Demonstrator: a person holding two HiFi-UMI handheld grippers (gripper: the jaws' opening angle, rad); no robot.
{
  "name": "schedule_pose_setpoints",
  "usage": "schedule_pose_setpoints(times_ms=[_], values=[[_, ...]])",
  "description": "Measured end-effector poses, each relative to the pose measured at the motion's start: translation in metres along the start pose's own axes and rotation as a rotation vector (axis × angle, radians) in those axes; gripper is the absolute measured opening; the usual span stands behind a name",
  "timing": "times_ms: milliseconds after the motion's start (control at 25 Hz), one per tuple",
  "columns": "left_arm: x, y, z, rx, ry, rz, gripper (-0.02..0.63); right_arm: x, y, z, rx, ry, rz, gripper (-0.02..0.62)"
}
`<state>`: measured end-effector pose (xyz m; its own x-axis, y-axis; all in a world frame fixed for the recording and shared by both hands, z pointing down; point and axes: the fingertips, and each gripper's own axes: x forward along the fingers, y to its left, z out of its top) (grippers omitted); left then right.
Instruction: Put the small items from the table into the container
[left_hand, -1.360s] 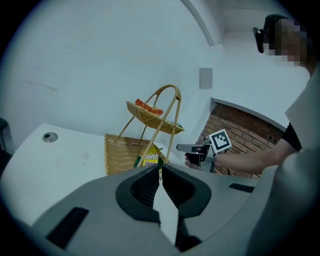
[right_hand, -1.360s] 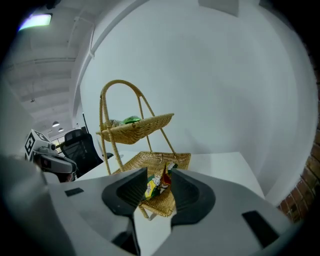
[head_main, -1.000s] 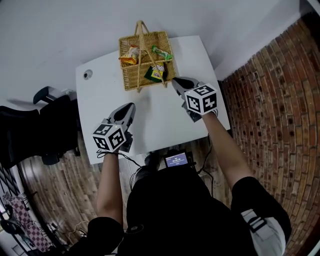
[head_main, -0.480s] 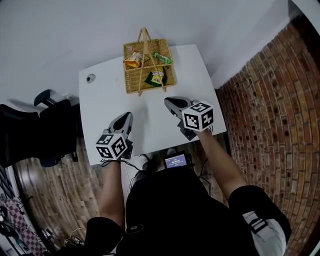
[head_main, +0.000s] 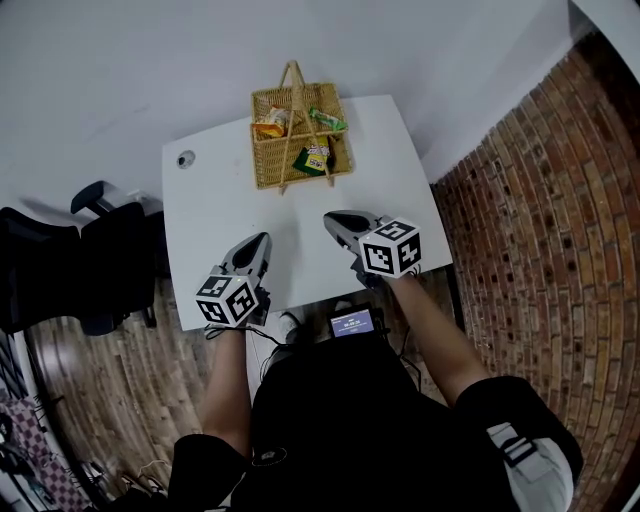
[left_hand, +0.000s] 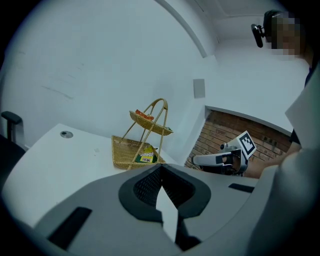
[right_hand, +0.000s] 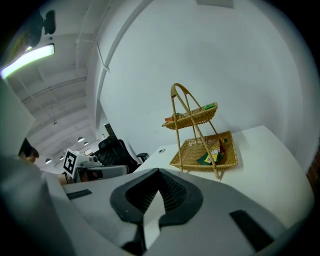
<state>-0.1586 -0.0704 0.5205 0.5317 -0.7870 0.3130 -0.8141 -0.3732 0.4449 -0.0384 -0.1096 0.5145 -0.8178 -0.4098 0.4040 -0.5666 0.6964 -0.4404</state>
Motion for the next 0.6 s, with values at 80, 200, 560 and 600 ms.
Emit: schedule_pose_setpoints(times_ms=[80, 200, 560, 600], values=[[-0.001, -0.001, -0.001, 0.0, -0.001, -0.002, 0.008, -0.001, 0.002, -0.002, 0.004, -0.002, 0.001, 0.011], [-0.001, -0.003, -0.002, 0.005, 0.004, -0.007, 0.008, -0.003, 0.003, -0.004, 0.008, -0.005, -0.002, 0.011], [-0.003, -0.012, -0.004, 0.004, 0.004, -0.021, 0.008, -0.014, 0.005, -0.012, 0.023, -0.012, -0.012, 0.011], [-0.003, -0.012, -0.004, -0.001, 0.001, -0.023, 0.008, -0.015, 0.004, -0.013, 0.025, -0.012, -0.013, 0.011]])
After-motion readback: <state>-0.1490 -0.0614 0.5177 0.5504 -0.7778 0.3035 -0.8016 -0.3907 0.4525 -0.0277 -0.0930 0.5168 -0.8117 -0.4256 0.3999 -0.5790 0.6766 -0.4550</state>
